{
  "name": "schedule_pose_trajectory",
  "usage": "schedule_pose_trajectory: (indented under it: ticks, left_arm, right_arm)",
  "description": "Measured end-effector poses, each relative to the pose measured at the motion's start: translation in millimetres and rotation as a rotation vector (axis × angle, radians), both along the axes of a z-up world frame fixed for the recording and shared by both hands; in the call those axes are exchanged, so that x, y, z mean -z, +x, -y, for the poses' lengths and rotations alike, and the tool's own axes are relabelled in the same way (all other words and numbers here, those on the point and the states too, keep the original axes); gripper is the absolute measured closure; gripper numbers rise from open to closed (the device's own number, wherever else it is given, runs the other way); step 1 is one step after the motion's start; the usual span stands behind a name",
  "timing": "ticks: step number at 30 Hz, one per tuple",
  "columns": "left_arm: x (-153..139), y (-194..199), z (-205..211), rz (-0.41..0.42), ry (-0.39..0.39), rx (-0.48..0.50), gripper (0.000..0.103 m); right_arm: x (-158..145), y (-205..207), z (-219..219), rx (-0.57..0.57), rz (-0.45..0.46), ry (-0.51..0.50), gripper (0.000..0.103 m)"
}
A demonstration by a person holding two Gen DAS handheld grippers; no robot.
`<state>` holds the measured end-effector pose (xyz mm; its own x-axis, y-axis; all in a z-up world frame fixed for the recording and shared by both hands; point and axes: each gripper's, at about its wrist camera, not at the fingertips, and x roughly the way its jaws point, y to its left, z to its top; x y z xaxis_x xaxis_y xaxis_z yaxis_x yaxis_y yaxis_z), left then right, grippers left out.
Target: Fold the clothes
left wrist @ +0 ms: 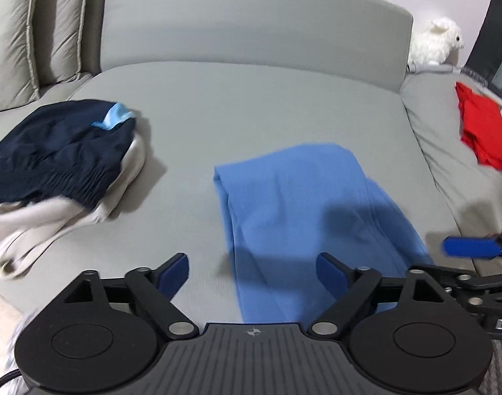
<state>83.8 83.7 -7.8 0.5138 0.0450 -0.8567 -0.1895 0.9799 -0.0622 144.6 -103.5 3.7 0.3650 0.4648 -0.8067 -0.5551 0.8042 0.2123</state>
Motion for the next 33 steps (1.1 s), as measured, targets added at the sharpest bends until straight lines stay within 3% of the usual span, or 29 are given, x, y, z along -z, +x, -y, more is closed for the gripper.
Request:
schedule_pose_trajectory:
  ticks: [2,9,14,17,22,29,33]
  left_arm:
    - [-3,-12,4,-0.018,-0.027,0.005,0.016]
    - [-17,-61,28,0.008,-0.017,0.055,0.015]
    - [-28,-81,41,0.087,0.005,0.081,0.014]
    - [-27,-94,50,0.183,0.075,0.109,0.014]
    - [-26,-100,53,0.2,0.032,0.145,0.012]
    - [-11,-90,53,0.08,0.018,0.122,0.011]
    - [-8,-90,48,0.059,0.002,0.098,0.009]
  right_arm:
    - [-15,-21,8,0.013,0.023,-0.035,0.021]
    - [-32,-77,33,0.051,0.064,-0.051,0.02]
    - [-39,-111,51,0.095,0.1,-0.041,0.02]
    - [-41,-127,57,0.127,0.127,-0.014,0.02]
    - [-41,-144,61,0.14,0.191,-0.016,0.02]
    - [-32,-139,62,0.146,0.153,-0.024,0.02]
    - [-27,-140,61,0.145,0.132,-0.027,0.02]
